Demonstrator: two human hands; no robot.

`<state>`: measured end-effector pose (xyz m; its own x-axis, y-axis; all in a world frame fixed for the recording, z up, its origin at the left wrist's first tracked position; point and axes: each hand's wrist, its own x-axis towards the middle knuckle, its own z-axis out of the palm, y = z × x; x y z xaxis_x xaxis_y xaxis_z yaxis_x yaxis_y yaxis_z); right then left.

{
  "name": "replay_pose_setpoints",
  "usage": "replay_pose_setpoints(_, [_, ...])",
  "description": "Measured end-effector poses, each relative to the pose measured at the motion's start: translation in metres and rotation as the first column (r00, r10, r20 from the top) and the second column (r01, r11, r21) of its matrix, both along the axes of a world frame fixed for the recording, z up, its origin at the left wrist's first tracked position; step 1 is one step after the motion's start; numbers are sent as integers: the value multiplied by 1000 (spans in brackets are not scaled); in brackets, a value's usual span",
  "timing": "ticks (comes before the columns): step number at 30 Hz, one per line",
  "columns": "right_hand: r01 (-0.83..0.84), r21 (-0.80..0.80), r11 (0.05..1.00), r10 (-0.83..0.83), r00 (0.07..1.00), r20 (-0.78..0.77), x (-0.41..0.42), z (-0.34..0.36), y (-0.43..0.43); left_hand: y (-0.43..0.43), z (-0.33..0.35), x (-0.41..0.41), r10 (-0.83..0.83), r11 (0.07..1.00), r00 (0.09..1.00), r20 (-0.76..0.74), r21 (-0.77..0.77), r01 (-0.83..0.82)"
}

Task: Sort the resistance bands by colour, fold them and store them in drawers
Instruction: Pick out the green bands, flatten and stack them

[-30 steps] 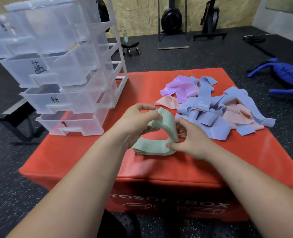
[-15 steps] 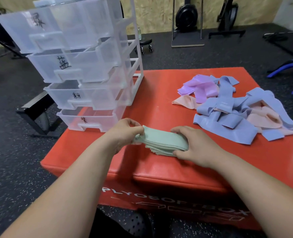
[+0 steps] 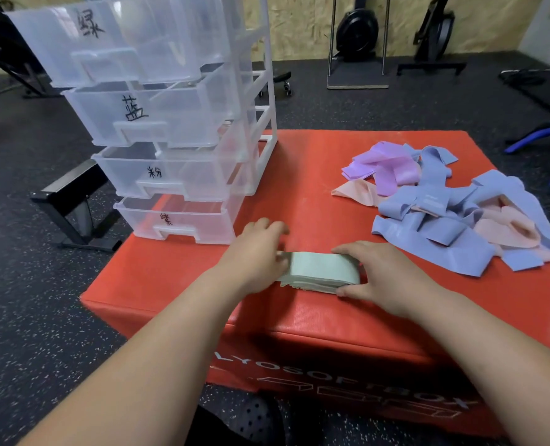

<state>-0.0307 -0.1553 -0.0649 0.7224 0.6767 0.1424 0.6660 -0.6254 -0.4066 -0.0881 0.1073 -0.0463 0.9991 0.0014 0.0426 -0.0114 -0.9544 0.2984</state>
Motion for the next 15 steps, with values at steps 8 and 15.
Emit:
replay_pose_setpoints(8, [-2, -30, 1000, 1, 999, -38, 4, 8, -3, -17, -11, 6, -317, 948, 947, -56, 24, 319])
replay_pose_setpoints(15, [46, -12, 999, -46, 996, -70, 2, 8, -7, -8, -13, 7, -339, 939, 940, 36, -36, 341])
